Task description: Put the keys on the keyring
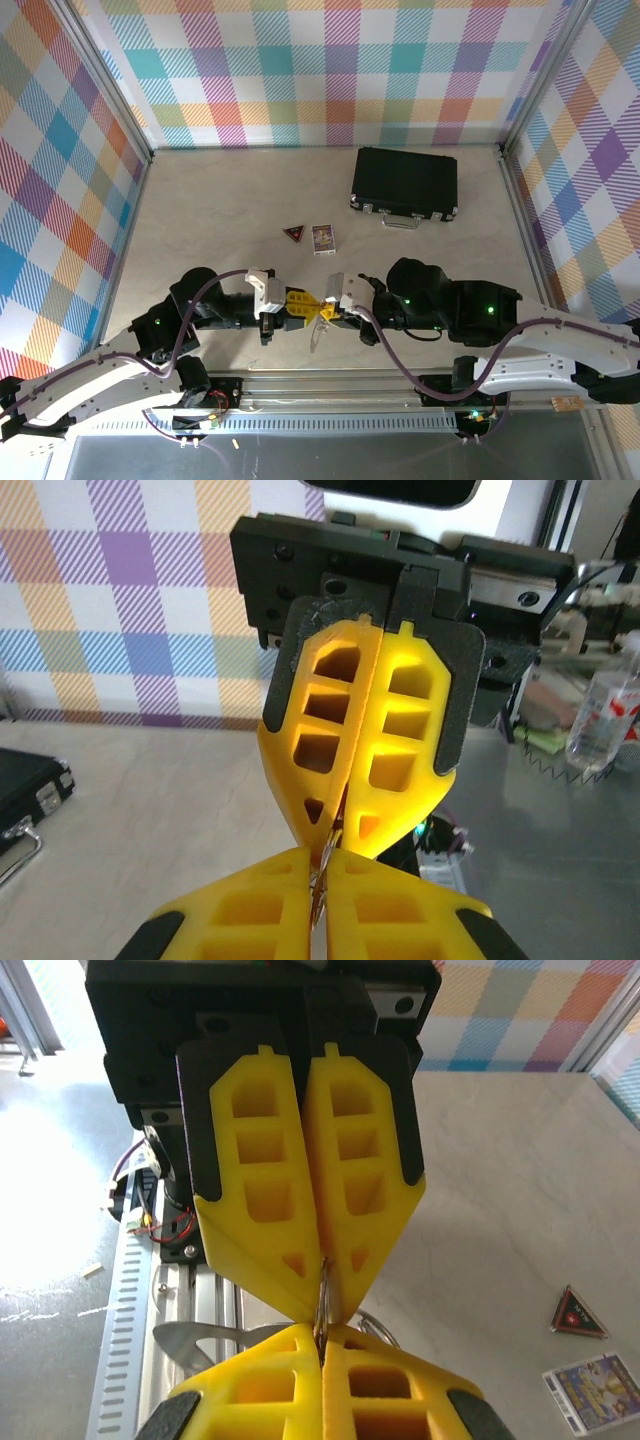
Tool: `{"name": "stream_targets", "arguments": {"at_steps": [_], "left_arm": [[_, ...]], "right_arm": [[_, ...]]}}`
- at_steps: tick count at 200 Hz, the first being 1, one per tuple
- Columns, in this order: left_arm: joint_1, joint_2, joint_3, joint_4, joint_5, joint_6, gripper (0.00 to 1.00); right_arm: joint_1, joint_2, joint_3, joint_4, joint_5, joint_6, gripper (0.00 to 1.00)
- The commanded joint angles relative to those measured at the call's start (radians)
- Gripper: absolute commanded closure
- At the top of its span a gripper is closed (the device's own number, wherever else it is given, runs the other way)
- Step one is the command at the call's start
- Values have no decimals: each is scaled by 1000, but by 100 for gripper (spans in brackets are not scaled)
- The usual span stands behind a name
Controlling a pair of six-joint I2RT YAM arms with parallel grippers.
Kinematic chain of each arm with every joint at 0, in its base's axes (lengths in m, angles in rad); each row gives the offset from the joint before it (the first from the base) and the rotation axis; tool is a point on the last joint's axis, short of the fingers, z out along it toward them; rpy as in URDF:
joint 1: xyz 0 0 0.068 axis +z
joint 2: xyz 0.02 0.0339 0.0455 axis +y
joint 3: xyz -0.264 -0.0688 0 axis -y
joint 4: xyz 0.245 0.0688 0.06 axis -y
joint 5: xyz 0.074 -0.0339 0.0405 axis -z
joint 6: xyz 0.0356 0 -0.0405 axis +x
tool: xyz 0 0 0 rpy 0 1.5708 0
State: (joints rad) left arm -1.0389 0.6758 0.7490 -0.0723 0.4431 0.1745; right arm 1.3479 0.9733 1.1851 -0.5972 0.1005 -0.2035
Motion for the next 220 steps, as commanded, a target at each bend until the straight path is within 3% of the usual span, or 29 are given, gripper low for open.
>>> {"name": "stream_targets", "arguments": {"at_steps": [1, 23, 78, 113, 148, 180, 204, 220], "left_arm": [[-4, 8, 55, -66, -27, 63, 88], [-5, 11, 51, -48, -32, 57, 100], [-4, -33, 24, 51, 36, -3, 100], [-4, -44, -9, 187, 104, -73, 100], [-4, -34, -56, 338, 144, -136, 100], [-4, -17, -113, 503, 165, -219, 100], [-4, 6, -167, 643, 164, -296, 100], [-4, 19, -178, 656, 161, -313, 100]], "right_arm": [[4, 20, 40, -78, 44, -24, 100], [7, 39, 60, -105, 67, -30, 100], [7, 20, 13, -3, 34, -2, 100], [7, -11, -55, 119, -8, 30, 83], [7, -57, -95, 189, -38, 45, 81], [7, -95, -116, 216, -56, 49, 87], [7, -106, -121, 215, -48, 41, 97], [7, -111, -117, 206, -34, 33, 100]]}}
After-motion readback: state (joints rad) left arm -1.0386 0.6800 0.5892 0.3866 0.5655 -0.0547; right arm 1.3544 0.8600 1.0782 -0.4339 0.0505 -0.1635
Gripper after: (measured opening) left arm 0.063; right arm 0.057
